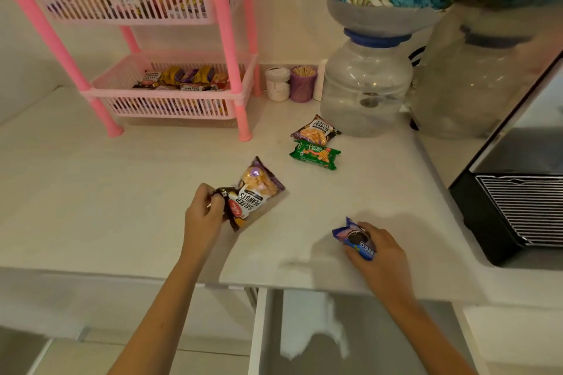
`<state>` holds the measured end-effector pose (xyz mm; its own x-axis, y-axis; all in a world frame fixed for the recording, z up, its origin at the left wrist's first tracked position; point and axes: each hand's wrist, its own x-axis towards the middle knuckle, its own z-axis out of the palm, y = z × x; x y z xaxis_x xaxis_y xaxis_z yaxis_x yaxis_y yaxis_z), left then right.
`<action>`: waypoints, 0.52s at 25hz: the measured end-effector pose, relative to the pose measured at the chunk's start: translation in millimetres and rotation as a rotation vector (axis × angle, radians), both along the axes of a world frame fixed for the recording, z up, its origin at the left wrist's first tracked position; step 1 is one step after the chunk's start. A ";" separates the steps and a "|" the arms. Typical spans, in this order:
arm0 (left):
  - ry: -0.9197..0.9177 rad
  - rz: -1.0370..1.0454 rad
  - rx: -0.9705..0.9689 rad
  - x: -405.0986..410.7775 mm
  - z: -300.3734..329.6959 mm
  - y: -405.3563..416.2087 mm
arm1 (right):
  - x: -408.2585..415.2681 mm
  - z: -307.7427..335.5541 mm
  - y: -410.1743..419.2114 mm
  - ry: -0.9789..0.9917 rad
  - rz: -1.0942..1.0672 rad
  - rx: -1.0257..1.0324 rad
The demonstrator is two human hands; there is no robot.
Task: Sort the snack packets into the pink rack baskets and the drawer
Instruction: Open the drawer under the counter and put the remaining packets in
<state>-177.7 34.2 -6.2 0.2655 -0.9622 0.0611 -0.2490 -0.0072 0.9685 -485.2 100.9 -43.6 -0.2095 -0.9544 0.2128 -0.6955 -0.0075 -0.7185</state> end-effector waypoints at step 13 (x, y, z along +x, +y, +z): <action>-0.872 -0.818 -0.058 -88.9 -67.3 119.2 | -27.9 -48.1 95.1 0.063 0.234 0.733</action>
